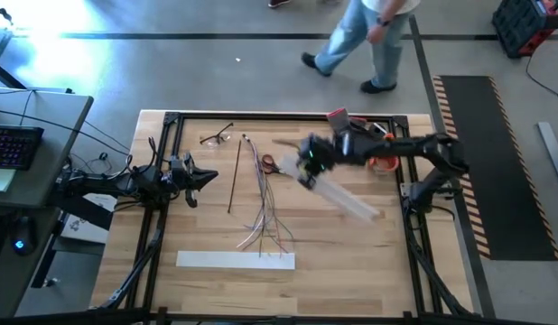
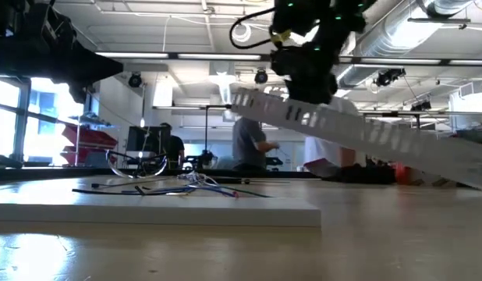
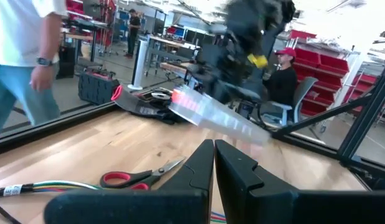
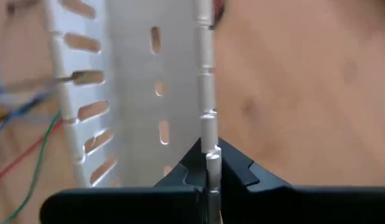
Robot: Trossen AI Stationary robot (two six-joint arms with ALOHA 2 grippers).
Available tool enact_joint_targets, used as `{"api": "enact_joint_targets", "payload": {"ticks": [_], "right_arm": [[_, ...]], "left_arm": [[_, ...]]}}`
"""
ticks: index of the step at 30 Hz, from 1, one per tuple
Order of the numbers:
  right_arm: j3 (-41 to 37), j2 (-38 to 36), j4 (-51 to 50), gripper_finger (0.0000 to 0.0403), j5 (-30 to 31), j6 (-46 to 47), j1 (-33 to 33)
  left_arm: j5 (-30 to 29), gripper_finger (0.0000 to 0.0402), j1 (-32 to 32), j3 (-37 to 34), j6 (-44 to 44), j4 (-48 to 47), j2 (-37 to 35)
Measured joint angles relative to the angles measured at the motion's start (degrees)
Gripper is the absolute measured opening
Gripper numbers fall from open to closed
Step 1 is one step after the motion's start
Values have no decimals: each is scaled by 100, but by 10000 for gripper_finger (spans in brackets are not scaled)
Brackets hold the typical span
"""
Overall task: Ziptie cables
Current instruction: Move the white cable duct to the top of the table
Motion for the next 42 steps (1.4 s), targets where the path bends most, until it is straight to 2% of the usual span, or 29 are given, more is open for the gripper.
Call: {"api": "enact_joint_targets", "payload": {"ticks": [6,12,18,23,26,30,36,38,42], "right_arm": [[1511,1074,-165,0,-128,-1524,-813],[2857,2282,-392,0,-165,-2334,-1415],[3444,3215,-604,0,-168,-2885,-1791],[3522,3659,-634,2,-98,-2937,-1864],[3522,3738,-678,25,5,-2959,-1871],[3524,3662,-776,89,302,-2967,-1871],[3528,2999,-705,179,584,-3230,-1871],[3528,2803,-717,195,397,-3223,-1831],[3531,2511,-826,207,-762,-3234,-1453]], "left_arm": [[39,0,0,0,-2,-6,0],[43,0,0,0,-72,-4,0],[50,0,-20,0,-147,-2,0],[48,0,-48,-2,-144,-1,0],[46,0,-48,-2,-142,3,0],[44,0,-48,-2,-142,1,0],[39,0,-48,-2,-92,-2,0],[40,0,-48,-2,-92,-4,0],[109,0,-47,-2,-57,-13,0]]}}
